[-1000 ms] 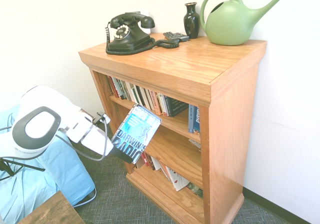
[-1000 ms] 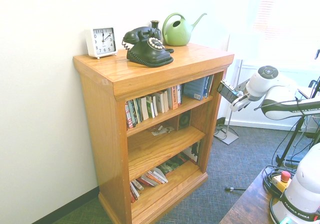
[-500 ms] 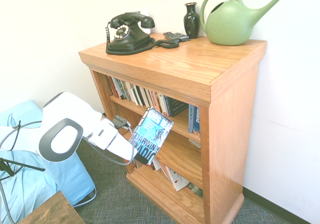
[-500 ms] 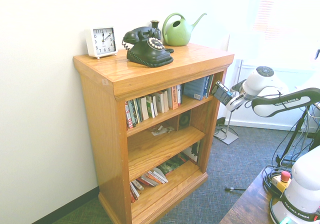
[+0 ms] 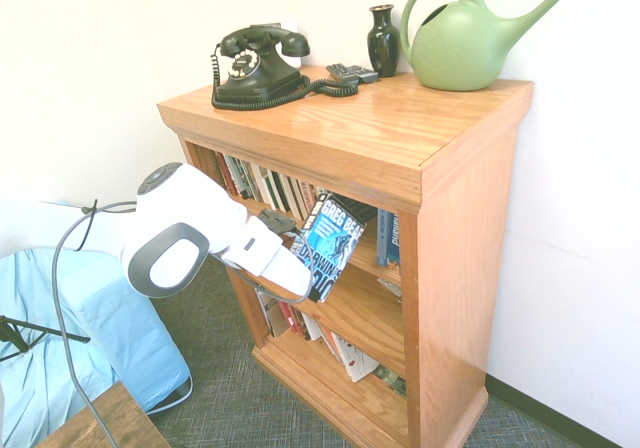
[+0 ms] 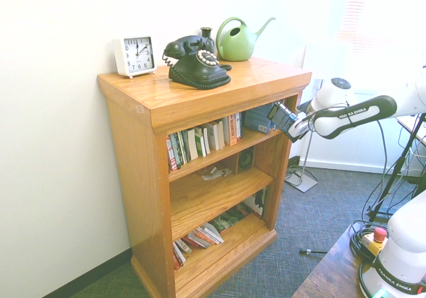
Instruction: Shelf the books
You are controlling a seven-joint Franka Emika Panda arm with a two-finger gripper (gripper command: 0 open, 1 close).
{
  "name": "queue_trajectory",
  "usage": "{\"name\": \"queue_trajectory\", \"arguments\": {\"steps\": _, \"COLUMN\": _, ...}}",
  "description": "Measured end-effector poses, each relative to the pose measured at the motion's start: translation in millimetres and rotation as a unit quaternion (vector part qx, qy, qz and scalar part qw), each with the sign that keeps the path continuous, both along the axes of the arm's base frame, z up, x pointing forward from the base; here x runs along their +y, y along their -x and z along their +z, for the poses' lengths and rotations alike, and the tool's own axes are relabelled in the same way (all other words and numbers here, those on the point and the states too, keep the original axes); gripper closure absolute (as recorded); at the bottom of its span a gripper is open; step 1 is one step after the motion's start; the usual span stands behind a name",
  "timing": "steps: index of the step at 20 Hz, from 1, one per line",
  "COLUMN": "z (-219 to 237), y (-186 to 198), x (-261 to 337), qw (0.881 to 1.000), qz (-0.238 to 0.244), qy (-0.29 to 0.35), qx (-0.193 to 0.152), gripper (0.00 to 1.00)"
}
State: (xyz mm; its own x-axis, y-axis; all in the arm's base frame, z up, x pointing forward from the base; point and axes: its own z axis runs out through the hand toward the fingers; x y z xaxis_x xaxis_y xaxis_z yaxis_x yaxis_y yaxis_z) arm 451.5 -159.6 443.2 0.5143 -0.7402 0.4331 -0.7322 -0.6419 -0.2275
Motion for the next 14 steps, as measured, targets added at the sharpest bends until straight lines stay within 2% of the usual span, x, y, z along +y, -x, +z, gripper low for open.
{"name": "queue_trajectory", "arguments": {"steps": 7, "z": -21.5, "y": -26.3, "x": -12.9, "qw": 0.999, "qz": 0.023, "qy": -0.034, "qx": 0.013, "gripper": 1.0}}
{"name": "queue_trajectory", "arguments": {"steps": 14, "z": -9.5, "y": -52.8, "x": -18.3, "qw": 0.999, "qz": 0.031, "qy": -0.04, "qx": 0.009, "gripper": 1.0}}
